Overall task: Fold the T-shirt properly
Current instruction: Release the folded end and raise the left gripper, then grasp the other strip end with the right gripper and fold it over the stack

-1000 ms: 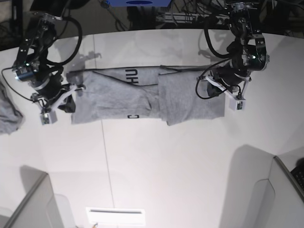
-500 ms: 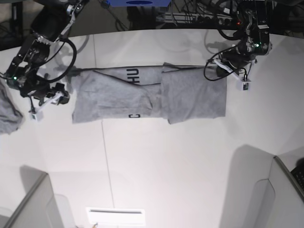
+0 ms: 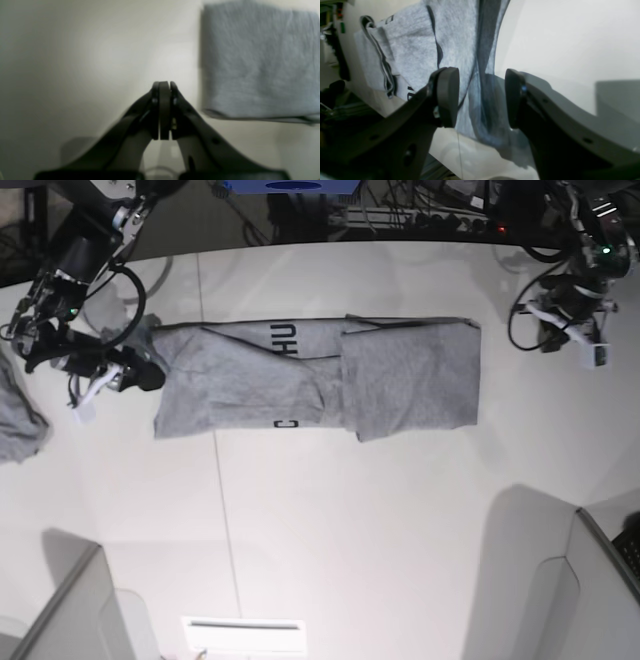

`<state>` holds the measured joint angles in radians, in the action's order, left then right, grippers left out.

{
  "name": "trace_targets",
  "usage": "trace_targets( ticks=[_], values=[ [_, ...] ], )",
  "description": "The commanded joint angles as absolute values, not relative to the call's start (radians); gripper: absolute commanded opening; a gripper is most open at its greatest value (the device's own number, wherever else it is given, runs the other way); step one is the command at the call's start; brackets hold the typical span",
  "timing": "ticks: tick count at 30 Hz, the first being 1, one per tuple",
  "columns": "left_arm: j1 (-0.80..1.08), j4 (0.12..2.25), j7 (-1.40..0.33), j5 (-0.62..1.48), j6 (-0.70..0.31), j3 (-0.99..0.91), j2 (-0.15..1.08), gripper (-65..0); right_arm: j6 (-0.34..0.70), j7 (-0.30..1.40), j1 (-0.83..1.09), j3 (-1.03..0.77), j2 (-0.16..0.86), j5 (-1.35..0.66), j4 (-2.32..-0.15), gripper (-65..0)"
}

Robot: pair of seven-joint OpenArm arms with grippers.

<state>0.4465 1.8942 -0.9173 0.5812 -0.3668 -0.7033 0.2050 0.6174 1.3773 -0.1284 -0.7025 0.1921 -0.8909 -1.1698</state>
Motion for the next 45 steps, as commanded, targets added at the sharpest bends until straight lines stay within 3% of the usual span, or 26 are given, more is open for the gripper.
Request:
trace_targets(
  ticks=[1,9,15,23,32,35,38,39,45],
  values=[
    [0.452,1.888,-0.903,0.584,-0.381,-0.75,0.22,-65.0,0.604,1.359,-0.154,-0.704,0.209,-0.921,-1.175,-36.5],
    [0.446,1.784,-0.903,0.581,-0.42,-0.901,0.225,-65.0,0.582,1.293,-0.168,-0.645,0.216,-0.875,-1.115,-33.3],
    [0.441,1.779,-0.903,0.578,-0.42,-0.894,0.225,-65.0,0.582,1.308,-0.166,-0.575,0.236,-0.808,-1.129,-33.0],
    [0.412,1.77,-0.903,0.576,-0.42,-0.892,0.223,-65.0,0.582,1.362,-0.142,-0.567,0.162,-0.805,-1.135,-33.2],
    [0.378,1.701,-0.895,0.575,-0.42,-0.822,0.231,-65.0,0.582,1.356,-0.139,-0.512,0.159,-0.805,-1.129,-33.9],
    [0.374,1.71,-0.898,0.575,-0.42,-0.786,0.229,-65.0,0.582,1.356,-0.143,-0.513,0.16,-0.805,-1.127,-41.4],
    [0.371,1.71,-0.9,0.575,-0.42,-0.773,0.225,-65.0,0.582,1.333,-0.145,-0.509,0.165,-0.805,-1.127,-61.5],
    [0.366,1.707,-0.895,0.575,-0.42,-0.746,0.229,-65.0,0.582,1.319,-0.145,-0.506,0.165,-0.803,-1.127,-65.0],
    [0.321,1.698,-0.895,0.564,-0.418,-0.618,0.269,-65.0,0.581,1.283,-0.145,-0.503,0.174,-0.8,-1.135,-65.0]
  ],
)
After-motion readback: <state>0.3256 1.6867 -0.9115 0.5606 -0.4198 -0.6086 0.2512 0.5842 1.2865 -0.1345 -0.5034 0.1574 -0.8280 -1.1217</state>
